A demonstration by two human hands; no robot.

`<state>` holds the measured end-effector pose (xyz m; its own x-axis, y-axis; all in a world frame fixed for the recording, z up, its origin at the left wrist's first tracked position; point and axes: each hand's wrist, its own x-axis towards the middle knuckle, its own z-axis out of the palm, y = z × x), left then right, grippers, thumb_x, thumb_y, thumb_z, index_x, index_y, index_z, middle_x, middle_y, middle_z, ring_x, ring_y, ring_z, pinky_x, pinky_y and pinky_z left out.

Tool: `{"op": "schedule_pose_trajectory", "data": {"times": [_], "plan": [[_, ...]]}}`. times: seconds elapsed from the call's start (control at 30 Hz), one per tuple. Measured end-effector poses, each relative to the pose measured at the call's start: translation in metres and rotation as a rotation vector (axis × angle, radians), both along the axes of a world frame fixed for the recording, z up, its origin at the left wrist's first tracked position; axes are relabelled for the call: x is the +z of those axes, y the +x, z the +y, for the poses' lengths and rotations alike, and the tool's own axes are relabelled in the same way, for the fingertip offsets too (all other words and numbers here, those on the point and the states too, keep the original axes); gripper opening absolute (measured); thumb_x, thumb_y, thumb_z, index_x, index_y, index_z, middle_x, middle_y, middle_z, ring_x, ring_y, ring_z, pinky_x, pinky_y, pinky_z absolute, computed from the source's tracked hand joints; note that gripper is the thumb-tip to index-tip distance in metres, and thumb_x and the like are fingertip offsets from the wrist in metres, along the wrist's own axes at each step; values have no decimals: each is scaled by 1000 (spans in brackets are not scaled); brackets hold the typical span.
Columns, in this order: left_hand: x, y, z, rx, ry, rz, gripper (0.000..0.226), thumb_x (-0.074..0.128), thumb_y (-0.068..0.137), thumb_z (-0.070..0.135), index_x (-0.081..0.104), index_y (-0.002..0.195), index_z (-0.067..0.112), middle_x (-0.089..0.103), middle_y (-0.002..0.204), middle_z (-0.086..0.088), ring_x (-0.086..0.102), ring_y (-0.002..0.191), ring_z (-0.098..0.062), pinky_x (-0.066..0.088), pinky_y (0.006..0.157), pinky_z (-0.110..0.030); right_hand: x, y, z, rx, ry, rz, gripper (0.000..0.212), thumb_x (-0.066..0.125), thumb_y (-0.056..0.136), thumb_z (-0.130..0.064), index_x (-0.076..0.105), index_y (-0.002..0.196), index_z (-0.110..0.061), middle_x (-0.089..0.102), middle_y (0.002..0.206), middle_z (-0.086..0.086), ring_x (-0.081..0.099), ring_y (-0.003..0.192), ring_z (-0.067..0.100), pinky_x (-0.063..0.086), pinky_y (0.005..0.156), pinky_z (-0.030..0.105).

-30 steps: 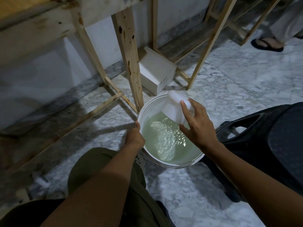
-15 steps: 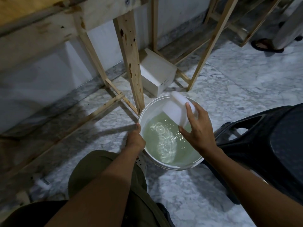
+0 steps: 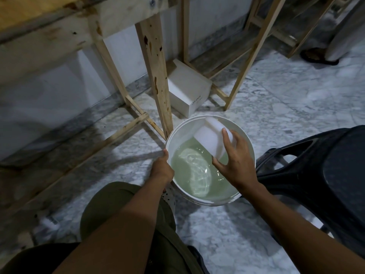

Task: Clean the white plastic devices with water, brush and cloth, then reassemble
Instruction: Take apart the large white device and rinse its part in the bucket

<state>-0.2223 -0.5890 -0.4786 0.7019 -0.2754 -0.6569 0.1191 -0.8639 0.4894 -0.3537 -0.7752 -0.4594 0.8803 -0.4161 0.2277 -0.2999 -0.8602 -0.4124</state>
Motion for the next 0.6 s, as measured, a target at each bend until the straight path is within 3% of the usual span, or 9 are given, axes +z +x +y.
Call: {"op": "schedule_pose_trajectory", "data": {"times": [0.07,0.17,0.23,0.3,0.4,0.47,0.53,0.6], "plan": [[3,1,-1,-1,-5,4,73,49,96,2,14,157,20,48,145,-14,53,123,-33,47,99,-36,7,3,1,-125,122,5,92,77,78,-39,29,152,-17,43,140,18,44,127,34,48,93,43],[15,2,-5,-13,-52,-15,61,58,92,15,36,149,13,50,143,-12,51,125,-32,46,101,-36,26,10,7,-448,564,-48,82,74,81,-43,33,150,-25,50,139,0,50,123,19,46,97,35],[28,2,-10,-35,-110,-43,69,66,90,28,35,151,15,46,148,-9,47,131,-29,43,106,-37,41,14,9,-600,948,-125,65,73,82,-40,44,140,-27,58,126,-3,59,107,15,52,90,34],[47,0,-12,-80,-222,-73,85,74,85,36,27,154,21,40,152,-3,43,135,-23,40,109,-35,50,15,11,-654,1166,-129,52,71,83,-42,50,128,-25,61,117,0,63,97,15,56,86,39],[76,-3,-12,-164,-388,-57,106,84,74,42,17,156,31,36,148,11,36,135,-10,34,104,-26,62,15,15,-615,1243,-97,45,65,86,-44,56,124,-21,62,115,-2,63,98,16,59,83,42],[99,-2,-5,-194,-449,-43,122,88,59,55,14,155,38,32,155,10,35,139,-12,33,112,-34,81,15,21,-558,1270,-102,38,61,90,-42,58,123,-24,62,112,-5,63,99,16,60,78,39],[123,-1,5,-198,-503,-76,120,90,48,62,25,147,46,37,152,14,39,136,-12,37,113,-42,104,15,28,-505,1268,-116,27,55,94,-40,58,118,-28,61,104,-9,61,96,15,59,76,36],[147,-2,15,-195,-548,-124,115,92,44,62,34,142,46,44,145,18,45,131,-10,44,108,-42,125,17,36,-453,1270,-112,24,52,95,-43,57,116,-31,63,110,-3,62,100,20,59,78,38]]}}
